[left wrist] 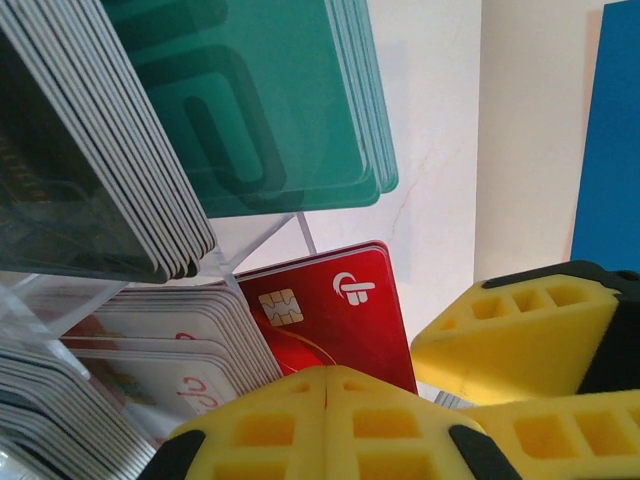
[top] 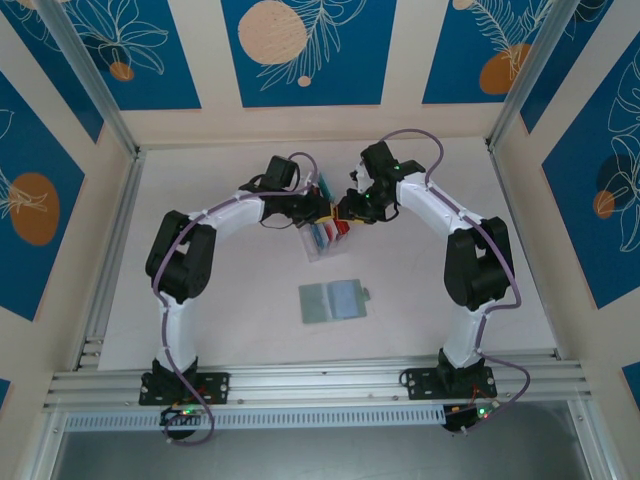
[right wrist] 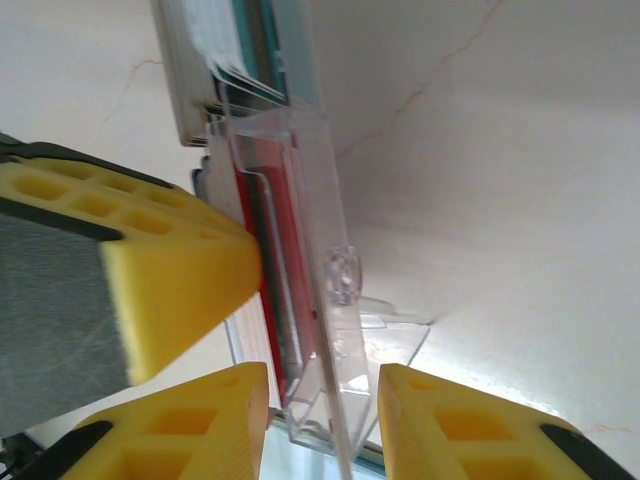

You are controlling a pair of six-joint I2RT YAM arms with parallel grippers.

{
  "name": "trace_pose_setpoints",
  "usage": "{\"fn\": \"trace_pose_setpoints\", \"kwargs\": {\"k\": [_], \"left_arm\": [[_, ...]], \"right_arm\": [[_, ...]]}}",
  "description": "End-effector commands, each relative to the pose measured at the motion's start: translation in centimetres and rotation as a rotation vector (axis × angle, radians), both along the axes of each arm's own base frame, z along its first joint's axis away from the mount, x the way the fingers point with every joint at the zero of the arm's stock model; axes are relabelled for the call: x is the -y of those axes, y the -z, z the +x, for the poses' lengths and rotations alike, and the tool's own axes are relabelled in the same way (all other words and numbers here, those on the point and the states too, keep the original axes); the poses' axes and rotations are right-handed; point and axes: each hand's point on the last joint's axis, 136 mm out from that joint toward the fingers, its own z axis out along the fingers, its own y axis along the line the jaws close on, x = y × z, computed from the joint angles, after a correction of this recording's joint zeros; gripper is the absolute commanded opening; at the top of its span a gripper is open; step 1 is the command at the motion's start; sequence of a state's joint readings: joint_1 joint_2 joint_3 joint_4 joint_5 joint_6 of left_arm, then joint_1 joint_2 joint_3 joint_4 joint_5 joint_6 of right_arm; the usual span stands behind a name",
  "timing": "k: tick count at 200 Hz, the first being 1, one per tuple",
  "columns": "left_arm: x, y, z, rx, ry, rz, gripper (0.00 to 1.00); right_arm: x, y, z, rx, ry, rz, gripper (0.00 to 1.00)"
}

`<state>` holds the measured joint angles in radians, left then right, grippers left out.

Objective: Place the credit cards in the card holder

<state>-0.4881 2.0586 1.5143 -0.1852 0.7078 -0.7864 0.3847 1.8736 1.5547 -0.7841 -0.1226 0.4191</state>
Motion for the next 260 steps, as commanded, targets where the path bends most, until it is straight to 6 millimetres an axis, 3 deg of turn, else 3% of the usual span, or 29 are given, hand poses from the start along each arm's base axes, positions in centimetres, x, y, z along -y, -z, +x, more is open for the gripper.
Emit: {"fn": "trace_pose_setpoints", "kwargs": {"k": [1, 133, 200, 260], "left_arm": [[-0.2, 1.0, 0.1, -0.029, 0.005, 0.016, 0.0], [-0.2, 0.8, 0.3, -0.024, 0.005, 0.018, 0.0], [-0.1, 0.6, 0.3, -0.023, 0.004, 0.01, 0.0], [-0.1, 0.8, 0.3, -0.028, 0.001, 0.003, 0.0]], "right_arm": [[0.6, -0.2, -0.5, -0.011, 0.01, -0.019, 0.35], [-3.4, -1.7, -1.4, -0.048, -0.081, 0.216, 0.32], [-4.1, 0.6, -0.7, -0.087, -0.083, 0.16, 0.37], [-4.8, 0.5, -0.4, -0.089, -0.094, 0.188, 0.38]]}}
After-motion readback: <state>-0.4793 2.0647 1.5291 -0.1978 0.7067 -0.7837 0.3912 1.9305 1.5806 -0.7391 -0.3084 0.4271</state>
